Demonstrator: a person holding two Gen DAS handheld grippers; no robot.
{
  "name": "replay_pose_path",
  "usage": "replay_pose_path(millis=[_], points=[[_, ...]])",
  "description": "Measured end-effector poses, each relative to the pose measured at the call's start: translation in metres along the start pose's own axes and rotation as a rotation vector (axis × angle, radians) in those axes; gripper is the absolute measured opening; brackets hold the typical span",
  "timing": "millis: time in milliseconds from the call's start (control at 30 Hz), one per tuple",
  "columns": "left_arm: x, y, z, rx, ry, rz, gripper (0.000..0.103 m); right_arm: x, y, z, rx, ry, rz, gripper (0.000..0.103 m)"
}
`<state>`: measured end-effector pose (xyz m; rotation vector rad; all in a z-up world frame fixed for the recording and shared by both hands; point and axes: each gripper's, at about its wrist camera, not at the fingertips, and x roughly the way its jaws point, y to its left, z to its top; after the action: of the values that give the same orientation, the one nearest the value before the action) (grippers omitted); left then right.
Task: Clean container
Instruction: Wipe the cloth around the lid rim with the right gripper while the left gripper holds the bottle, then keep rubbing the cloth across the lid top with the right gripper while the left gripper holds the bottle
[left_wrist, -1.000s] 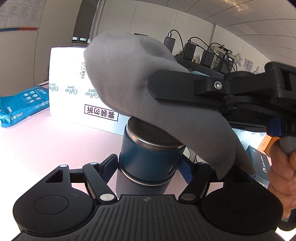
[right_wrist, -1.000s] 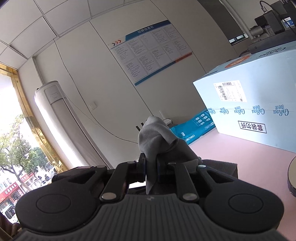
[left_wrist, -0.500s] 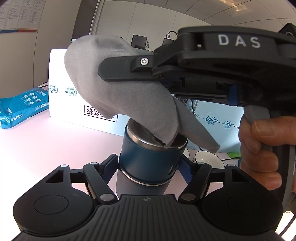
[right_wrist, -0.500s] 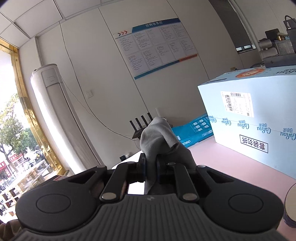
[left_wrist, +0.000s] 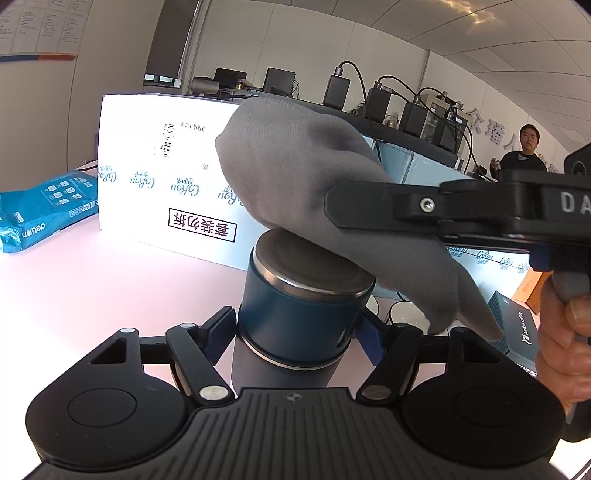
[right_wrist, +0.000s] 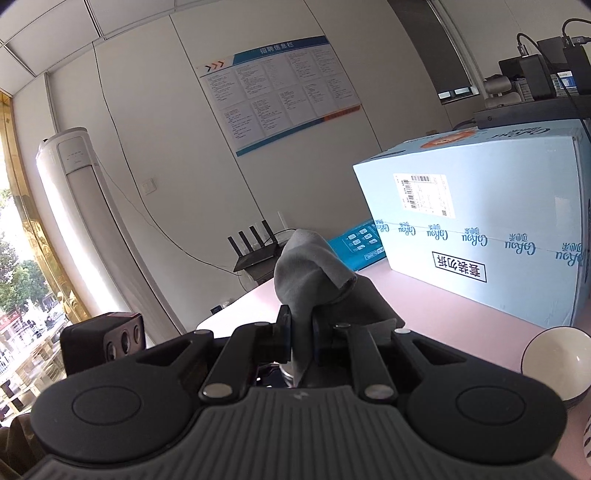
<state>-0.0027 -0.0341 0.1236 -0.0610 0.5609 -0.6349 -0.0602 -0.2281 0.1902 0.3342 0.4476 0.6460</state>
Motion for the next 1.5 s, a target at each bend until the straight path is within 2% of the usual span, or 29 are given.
replay_pose_path(millis=[167, 267, 467, 600, 800, 1033, 1267, 1367, 1500], points=[[0.001, 0.0, 0.0, -0.002, 0.0, 0.003, 0.066, 0.015, 0.013, 0.003, 0.005, 0.03, 0.076, 0.015], [0.0, -0.001, -0.001, -0.002, -0.001, 0.005, 0.066, 0.028, 0.019, 0.01, -0.043, 0.043, 0.079, 0.015], [0.001, -0.003, -0.002, -0.001, -0.003, 0.009, 0.066, 0.04, 0.015, 0.022, -0.142, 0.035, -0.009, 0.015], [0.001, -0.003, -0.001, -0.004, -0.002, 0.008, 0.066, 0.03, 0.002, 0.022, -0.132, 0.017, -0.067, 0.015], [0.001, -0.001, 0.0, -0.01, 0.001, 0.007, 0.066, 0.012, -0.004, 0.011, -0.102, 0.021, -0.077, 0.015], [0.001, 0.0, 0.0, -0.017, 0.0, 0.01, 0.066, 0.003, 0.01, 0.003, -0.082, 0.035, -0.024, 0.015], [0.003, -0.003, 0.001, -0.01, 0.002, 0.016, 0.066, 0.024, 0.023, 0.012, -0.087, 0.061, 0.044, 0.015], [0.004, -0.004, 0.001, -0.01, 0.002, 0.019, 0.066, 0.035, 0.024, 0.018, -0.11, 0.078, 0.05, 0.015], [0.003, -0.004, 0.001, -0.011, 0.001, 0.02, 0.066, 0.041, 0.019, 0.024, -0.14, 0.08, 0.015, 0.015]])
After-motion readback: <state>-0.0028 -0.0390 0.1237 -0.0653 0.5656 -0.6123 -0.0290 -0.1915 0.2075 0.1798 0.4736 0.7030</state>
